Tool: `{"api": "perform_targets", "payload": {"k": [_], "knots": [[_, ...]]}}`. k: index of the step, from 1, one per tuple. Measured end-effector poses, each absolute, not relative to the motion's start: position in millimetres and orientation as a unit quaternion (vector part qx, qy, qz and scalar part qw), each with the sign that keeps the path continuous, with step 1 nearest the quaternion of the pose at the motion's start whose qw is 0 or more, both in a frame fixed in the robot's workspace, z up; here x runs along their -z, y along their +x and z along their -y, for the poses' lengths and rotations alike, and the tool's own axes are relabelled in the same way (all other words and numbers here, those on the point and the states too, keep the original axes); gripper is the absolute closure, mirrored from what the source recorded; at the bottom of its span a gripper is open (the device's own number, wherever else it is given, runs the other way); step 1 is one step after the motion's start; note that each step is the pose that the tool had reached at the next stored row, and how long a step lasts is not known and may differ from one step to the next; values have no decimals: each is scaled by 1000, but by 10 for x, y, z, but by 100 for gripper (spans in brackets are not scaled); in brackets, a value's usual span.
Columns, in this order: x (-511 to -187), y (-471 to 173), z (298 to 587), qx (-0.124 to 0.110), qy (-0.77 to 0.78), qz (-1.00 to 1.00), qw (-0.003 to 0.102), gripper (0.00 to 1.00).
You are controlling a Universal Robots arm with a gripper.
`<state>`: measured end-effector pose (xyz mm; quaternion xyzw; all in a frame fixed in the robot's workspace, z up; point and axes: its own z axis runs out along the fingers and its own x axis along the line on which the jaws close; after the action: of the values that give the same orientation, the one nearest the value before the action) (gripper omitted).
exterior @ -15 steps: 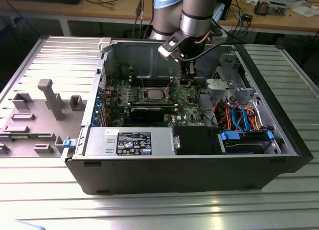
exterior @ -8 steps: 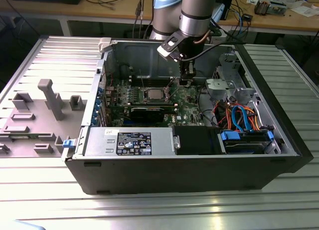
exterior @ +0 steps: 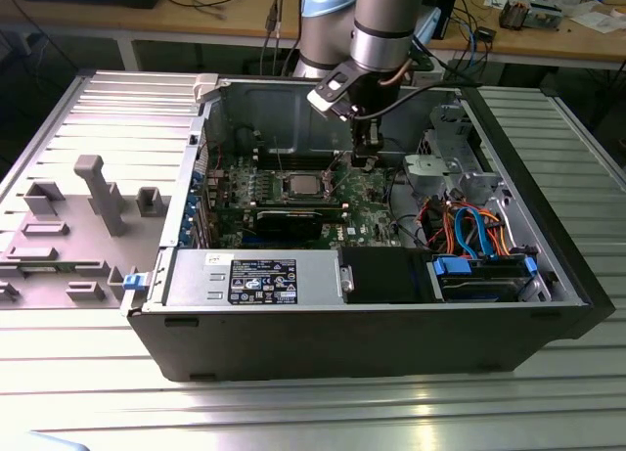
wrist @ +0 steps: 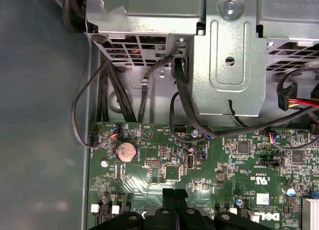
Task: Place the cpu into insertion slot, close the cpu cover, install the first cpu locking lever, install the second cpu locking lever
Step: 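Close the cpu cover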
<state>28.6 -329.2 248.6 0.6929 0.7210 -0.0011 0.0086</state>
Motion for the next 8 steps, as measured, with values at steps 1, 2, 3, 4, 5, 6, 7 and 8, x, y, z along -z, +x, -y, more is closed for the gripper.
{"api": "perform_targets", "payload": {"k": [1,2,3,4,5,6,7,8], "knots": [[-2486,283,3292,1,693,-721,9,89],[-2486,274,3292,1,693,-721,9,89],[-2486,262,3292,1,693,-721,9,89],[-2486,252,3292,1,693,-721,9,89],[-2486,245,3292,1,693,-721,9,89],[-2486,239,3292,1,693,-721,9,89],[-2486,232,3292,1,693,-721,9,89],[-2486,223,3292,1,693,-721,9,89]]}}
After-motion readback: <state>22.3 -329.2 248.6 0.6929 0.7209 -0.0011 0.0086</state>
